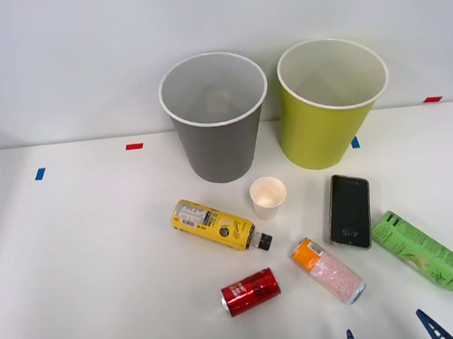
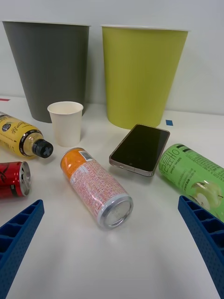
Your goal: Put cans in the gray bin, plastic bottles in the light green bin
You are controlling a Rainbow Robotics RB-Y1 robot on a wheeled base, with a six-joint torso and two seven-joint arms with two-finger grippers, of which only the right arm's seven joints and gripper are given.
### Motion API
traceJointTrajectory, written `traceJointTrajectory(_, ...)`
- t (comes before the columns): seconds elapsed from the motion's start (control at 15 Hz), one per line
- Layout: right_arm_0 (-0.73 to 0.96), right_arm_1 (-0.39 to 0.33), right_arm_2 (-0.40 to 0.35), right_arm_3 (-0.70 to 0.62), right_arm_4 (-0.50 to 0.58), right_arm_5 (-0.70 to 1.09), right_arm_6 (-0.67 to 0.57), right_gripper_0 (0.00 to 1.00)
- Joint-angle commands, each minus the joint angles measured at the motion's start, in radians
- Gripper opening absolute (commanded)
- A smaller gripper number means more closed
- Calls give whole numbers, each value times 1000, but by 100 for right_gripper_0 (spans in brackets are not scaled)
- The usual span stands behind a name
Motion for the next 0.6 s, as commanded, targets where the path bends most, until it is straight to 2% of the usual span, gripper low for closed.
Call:
traceJointTrajectory(0.07,0,0,0,0,0,0,0,100)
traceJointTrajectory(0.6,0,0,0,0,0,0,0,100)
